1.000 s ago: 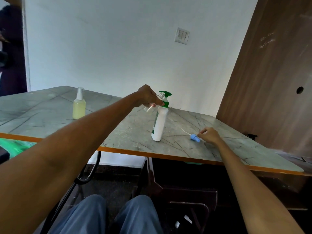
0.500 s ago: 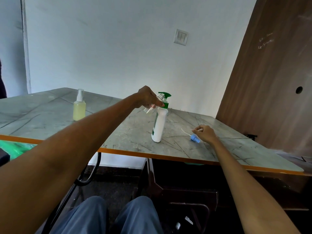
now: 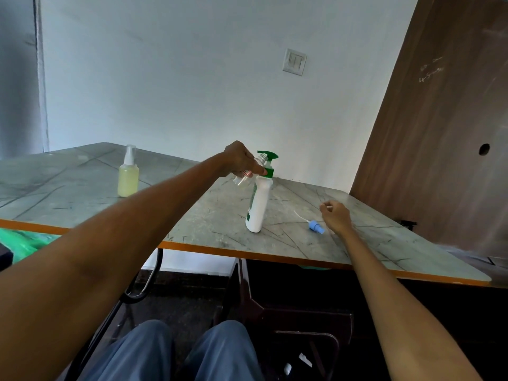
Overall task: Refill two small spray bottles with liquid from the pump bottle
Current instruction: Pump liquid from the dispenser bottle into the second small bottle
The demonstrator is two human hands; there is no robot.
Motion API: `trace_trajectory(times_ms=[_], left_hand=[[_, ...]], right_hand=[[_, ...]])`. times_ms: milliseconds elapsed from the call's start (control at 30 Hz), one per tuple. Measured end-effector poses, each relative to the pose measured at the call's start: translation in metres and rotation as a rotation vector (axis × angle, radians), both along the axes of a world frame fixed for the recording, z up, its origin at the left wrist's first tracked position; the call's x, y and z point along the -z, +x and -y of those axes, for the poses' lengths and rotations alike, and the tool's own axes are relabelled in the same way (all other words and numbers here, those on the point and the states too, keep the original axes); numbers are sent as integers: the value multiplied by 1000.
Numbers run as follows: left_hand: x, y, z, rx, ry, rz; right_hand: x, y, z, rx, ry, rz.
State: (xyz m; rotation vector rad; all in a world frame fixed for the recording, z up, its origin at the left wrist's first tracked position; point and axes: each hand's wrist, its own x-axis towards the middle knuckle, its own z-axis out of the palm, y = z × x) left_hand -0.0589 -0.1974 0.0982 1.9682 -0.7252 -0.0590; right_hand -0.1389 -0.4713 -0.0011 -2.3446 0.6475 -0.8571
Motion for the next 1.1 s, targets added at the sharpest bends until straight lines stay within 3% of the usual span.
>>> trace_trajectory(times_ms=[333, 900, 1100], left_hand=[[-1, 2, -3, -14, 15, 27], [-2, 8, -11, -31, -13, 105], [-6, 9, -11, 30, 20, 31]], right_hand=[[-70, 27, -108, -368, -159, 567], [-61, 47, -147, -442, -66, 663], [-58, 47, -144, -443, 1, 678]])
